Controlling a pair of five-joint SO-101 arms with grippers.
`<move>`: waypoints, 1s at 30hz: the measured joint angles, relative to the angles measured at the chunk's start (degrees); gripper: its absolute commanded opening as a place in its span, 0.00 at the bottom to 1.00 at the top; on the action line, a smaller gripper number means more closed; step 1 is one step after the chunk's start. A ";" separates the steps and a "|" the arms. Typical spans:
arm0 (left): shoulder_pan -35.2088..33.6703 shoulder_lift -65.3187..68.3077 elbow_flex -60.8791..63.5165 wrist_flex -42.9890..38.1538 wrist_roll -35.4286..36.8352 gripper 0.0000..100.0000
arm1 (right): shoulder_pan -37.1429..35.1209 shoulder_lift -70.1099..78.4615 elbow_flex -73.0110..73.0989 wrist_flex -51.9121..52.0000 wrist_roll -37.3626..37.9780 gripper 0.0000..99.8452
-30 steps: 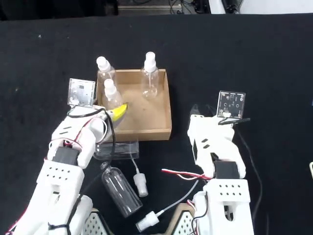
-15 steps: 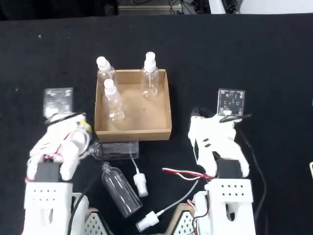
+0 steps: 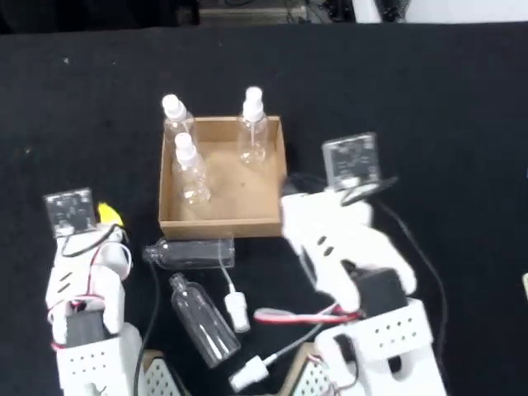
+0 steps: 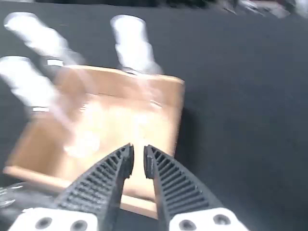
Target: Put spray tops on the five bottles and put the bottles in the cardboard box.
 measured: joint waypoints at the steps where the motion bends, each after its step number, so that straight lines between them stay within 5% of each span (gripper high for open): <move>1: -0.62 -0.53 0.00 -0.53 -0.09 0.03 | -2.64 0.00 0.09 -1.41 0.00 0.01; 9: -4.31 0.18 0.26 -0.97 1.32 0.03 | -17.23 8.62 1.67 -13.71 0.00 0.01; 30: -4.40 0.18 0.44 -0.97 1.32 0.03 | -18.73 44.31 1.67 -40.09 0.18 0.01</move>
